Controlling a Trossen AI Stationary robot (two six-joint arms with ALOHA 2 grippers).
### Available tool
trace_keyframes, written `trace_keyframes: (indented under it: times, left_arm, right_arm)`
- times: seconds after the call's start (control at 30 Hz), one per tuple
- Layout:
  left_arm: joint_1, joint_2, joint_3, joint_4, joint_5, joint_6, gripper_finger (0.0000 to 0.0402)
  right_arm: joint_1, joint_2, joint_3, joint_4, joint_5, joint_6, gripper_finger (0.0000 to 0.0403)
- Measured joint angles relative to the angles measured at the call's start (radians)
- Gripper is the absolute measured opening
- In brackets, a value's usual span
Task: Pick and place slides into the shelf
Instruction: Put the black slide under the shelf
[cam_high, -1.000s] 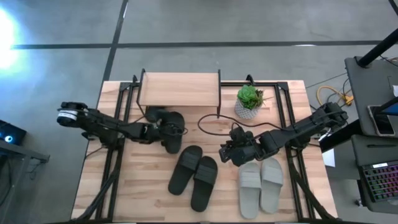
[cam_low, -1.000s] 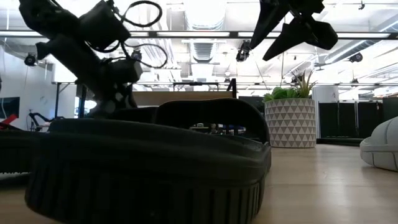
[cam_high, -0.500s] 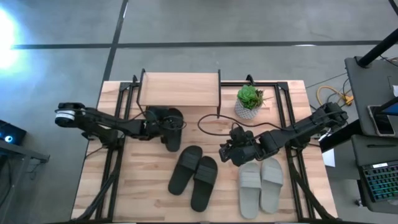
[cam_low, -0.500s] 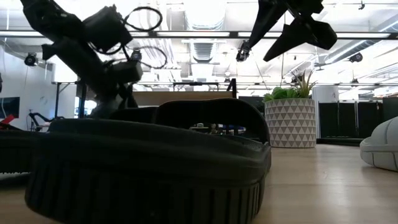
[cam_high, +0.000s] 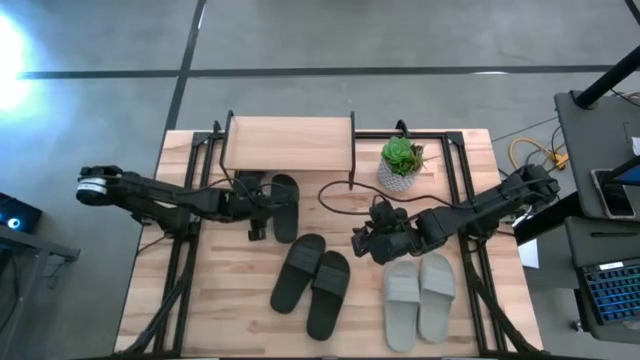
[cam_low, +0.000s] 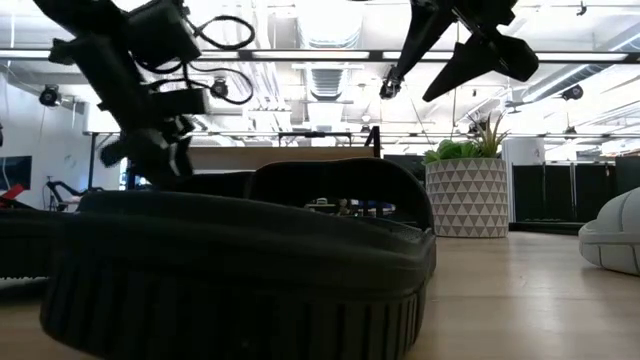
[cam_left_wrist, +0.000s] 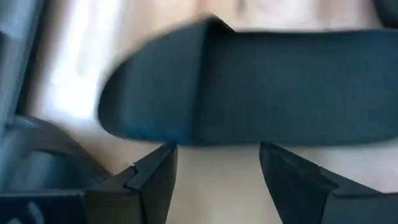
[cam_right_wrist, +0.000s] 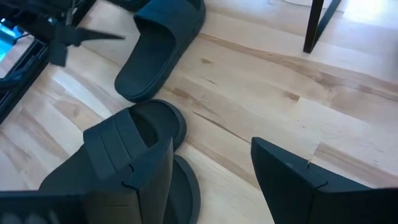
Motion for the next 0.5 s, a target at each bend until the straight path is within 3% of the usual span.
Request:
trace_keyframes:
  times: [0.17, 0.27, 0.5]
  left_arm:
    - [-0.077, -0.072, 0.028, 0.062, 0.218, -0.157, 0.0211]
    - [-0.127, -0.071, 0.028, 0.099, 0.266, -0.185, 0.0196]
    - [-0.179, 0.033, 0.036, 0.12, 0.33, -0.234, 0.0085]
  right_arm:
    - [-0.009, 0.0, 0.0, 0.0, 0.0, 0.0, 0.021]
    - [-0.017, 0.0, 0.0, 0.0, 0.0, 0.0, 0.021]
    - [-0.036, 0.0, 0.0, 0.002, 0.0, 0.004, 0.021]
